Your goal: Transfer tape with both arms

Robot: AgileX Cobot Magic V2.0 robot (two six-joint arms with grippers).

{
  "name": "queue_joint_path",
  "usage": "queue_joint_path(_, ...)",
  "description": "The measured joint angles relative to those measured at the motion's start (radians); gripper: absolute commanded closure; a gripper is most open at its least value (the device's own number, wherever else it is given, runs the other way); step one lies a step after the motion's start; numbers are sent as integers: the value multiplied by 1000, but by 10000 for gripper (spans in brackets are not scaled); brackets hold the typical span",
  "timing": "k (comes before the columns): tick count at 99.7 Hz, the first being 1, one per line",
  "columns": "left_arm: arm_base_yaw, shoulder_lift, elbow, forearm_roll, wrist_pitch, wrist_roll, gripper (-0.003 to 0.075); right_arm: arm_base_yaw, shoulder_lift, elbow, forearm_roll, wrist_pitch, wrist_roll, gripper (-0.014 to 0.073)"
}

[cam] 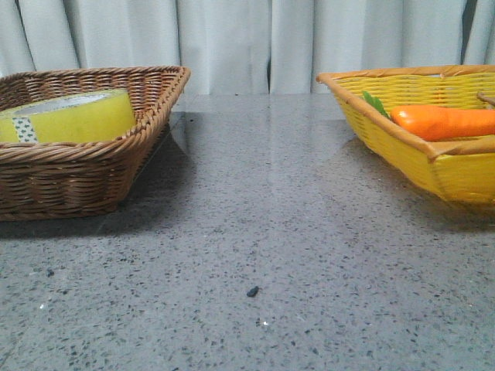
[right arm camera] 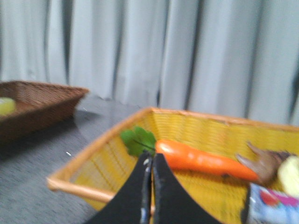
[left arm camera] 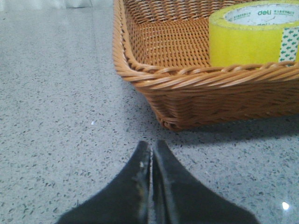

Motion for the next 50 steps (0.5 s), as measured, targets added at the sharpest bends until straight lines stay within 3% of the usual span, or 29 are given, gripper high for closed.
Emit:
queue_joint_path(24,0,0,0,0,0,0,741,-148,-48,0,2,243,0,660)
queue_joint_path(50,0,0,0,0,0,0,741,-240,-89,0,10,437,0,660)
